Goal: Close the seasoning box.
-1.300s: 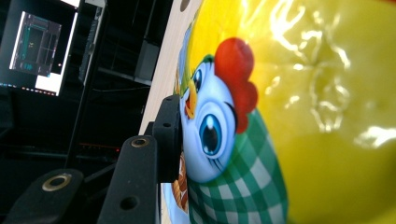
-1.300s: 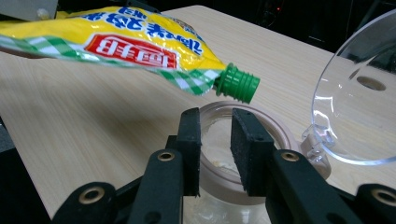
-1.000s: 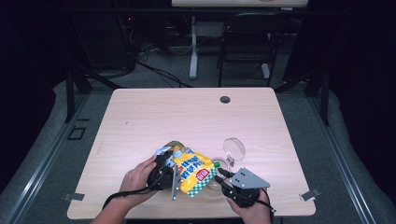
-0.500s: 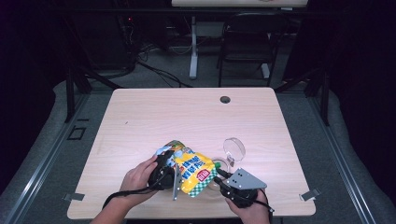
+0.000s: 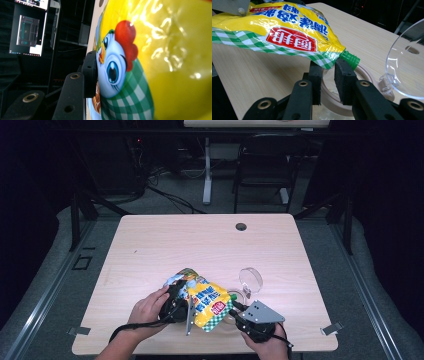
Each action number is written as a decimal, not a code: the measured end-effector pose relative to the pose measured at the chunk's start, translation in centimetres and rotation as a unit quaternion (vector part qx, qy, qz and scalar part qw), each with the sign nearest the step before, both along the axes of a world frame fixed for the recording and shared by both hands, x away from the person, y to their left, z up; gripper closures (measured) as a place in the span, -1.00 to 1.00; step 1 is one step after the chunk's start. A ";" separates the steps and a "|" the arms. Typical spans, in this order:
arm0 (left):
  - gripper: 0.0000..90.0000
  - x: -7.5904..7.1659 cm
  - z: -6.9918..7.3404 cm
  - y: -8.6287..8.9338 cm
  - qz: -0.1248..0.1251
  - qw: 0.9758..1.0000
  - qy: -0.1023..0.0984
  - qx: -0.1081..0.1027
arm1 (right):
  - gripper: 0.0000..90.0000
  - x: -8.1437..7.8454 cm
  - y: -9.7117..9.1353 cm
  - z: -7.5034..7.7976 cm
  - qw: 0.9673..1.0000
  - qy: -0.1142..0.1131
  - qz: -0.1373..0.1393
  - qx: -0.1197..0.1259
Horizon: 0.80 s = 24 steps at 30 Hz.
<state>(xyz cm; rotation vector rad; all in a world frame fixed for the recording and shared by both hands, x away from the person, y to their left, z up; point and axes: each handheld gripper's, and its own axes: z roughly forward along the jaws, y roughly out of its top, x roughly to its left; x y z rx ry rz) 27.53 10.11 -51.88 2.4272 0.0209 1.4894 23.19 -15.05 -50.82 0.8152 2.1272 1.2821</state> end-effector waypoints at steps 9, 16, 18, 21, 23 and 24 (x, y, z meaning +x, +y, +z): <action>0.37 -0.1 0.2 0.0 0.000 1.000 -0.009 0.007 | 0.71 0.0 0.0 0.0 1.000 0.000 -0.001 -0.003; 0.37 -0.1 0.4 0.0 -0.001 1.000 -0.017 0.016 | 0.71 0.0 0.1 0.0 1.000 -0.001 -0.002 -0.003; 0.37 -0.1 0.4 -0.1 0.000 1.000 -0.017 0.018 | 0.71 0.0 0.1 0.0 1.000 -0.001 -0.001 -0.003; 0.37 -0.1 0.4 -0.1 0.001 1.000 -0.017 0.020 | 0.71 0.0 0.1 0.0 1.000 -0.001 -0.003 -0.002; 0.37 -0.1 0.4 -0.1 0.001 1.000 -0.020 0.021 | 0.71 0.0 0.2 0.0 1.000 -0.001 -0.003 -0.002; 0.37 -0.1 0.5 -0.1 0.001 1.000 -0.021 0.021 | 0.71 0.0 0.2 0.0 1.000 -0.001 -0.003 -0.002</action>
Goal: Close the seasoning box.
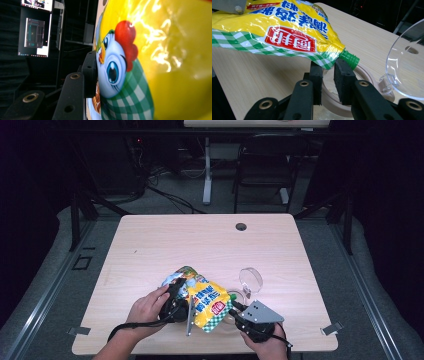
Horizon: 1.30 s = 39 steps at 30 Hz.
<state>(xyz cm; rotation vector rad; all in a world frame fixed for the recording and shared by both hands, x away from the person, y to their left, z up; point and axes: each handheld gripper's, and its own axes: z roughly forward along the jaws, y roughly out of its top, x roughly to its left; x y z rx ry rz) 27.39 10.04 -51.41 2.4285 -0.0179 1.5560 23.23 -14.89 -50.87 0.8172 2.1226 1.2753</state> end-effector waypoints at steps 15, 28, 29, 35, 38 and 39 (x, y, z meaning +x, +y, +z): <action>0.37 -0.1 0.4 -0.2 -0.001 1.000 -0.016 0.019 | 0.71 0.0 0.0 -0.1 1.000 -0.002 0.000 0.002; 0.37 -0.1 0.5 -0.2 0.000 0.999 -0.022 0.026 | 0.71 0.0 0.0 -0.1 1.000 -0.001 0.000 0.002; 0.37 -0.1 0.5 -0.2 0.000 0.999 -0.023 0.026 | 0.71 0.0 0.0 -0.1 1.000 -0.001 0.001 0.003; 0.37 -0.2 0.6 -0.2 -0.001 0.999 -0.026 0.032 | 0.71 0.0 0.0 -0.2 1.000 -0.002 -0.001 0.004; 0.37 -0.1 0.6 -0.3 -0.002 0.999 -0.026 0.032 | 0.71 0.0 0.0 -0.2 1.000 -0.002 0.000 0.004; 0.37 -0.2 0.7 -0.3 -0.002 0.999 -0.029 0.036 | 0.71 0.0 0.0 -0.2 1.000 -0.001 -0.001 0.006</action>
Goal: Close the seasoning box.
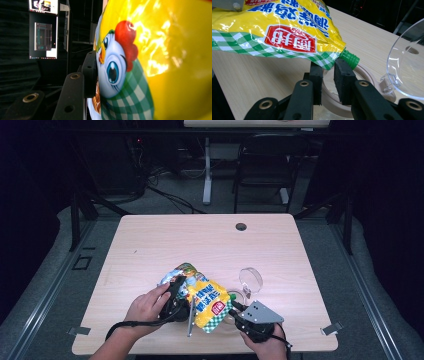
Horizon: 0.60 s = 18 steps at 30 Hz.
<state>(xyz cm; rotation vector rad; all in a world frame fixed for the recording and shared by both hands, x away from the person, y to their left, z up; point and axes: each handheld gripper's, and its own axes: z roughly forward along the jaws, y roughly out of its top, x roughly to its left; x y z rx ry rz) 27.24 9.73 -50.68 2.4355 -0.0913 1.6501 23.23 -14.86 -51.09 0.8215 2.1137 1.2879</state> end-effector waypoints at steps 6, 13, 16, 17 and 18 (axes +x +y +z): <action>0.37 0.1 0.2 -0.1 0.000 1.000 0.000 0.006 | 0.71 0.0 -0.1 0.0 1.000 0.000 0.001 0.003; 0.37 0.1 0.3 -0.1 -0.001 1.000 0.004 0.007 | 0.71 0.1 -0.2 -0.1 1.000 0.000 0.003 0.001; 0.37 0.1 0.3 -0.1 -0.001 1.000 0.006 0.007 | 0.70 0.1 -0.2 -0.1 1.000 -0.001 0.004 0.003; 0.37 0.1 0.3 -0.1 0.000 1.000 0.006 0.007 | 0.70 0.1 -0.2 -0.1 1.000 -0.001 0.003 0.002; 0.37 0.1 0.2 -0.1 -0.002 1.000 0.006 0.005 | 0.69 0.1 -0.1 -0.1 1.000 -0.001 0.003 0.002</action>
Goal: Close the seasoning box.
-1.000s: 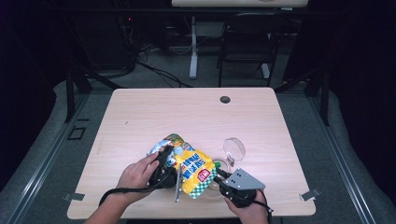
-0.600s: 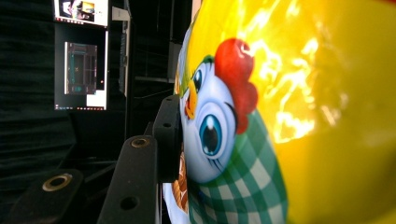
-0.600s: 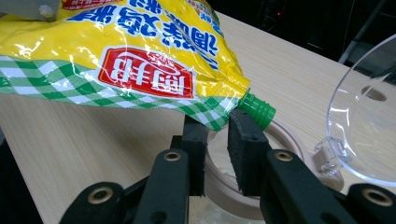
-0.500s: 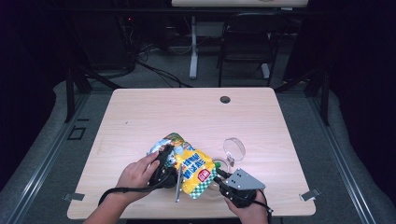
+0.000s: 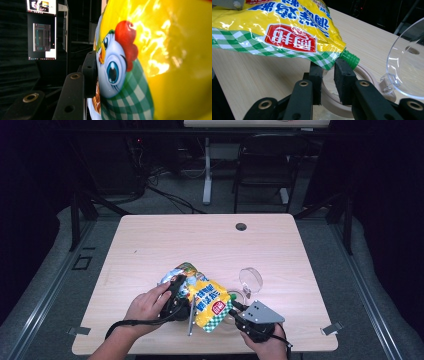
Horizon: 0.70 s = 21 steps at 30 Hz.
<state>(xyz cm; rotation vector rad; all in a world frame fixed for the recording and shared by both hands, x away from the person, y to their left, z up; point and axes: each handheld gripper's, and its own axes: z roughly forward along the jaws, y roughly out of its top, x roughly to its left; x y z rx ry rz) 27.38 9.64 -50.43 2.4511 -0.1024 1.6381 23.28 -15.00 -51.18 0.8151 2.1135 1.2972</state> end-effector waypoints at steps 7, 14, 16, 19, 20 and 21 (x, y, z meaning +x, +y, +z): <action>0.37 0.0 0.0 0.1 0.000 1.000 0.005 -0.003 | 0.66 -0.1 0.0 0.0 1.000 -0.005 -0.001 -0.002; 0.37 0.1 -0.1 0.0 -0.001 1.000 0.008 -0.001 | 0.56 -0.2 0.0 0.1 1.000 -0.017 -0.004 -0.012; 0.37 0.1 0.0 0.0 0.001 1.000 0.008 0.004 | 0.56 -0.3 0.1 0.1 1.000 -0.022 -0.003 -0.015; 0.37 0.1 0.0 0.0 -0.001 1.000 0.006 0.005 | 0.55 -0.4 0.2 0.2 0.999 -0.030 -0.001 -0.022; 0.37 0.1 0.1 0.0 0.000 1.000 0.008 0.007 | 0.54 -0.4 0.2 0.2 0.999 -0.033 -0.001 -0.024; 0.37 0.1 0.0 -0.1 0.001 1.000 0.011 0.008 | 0.54 -0.5 0.2 0.2 0.999 -0.035 -0.001 -0.027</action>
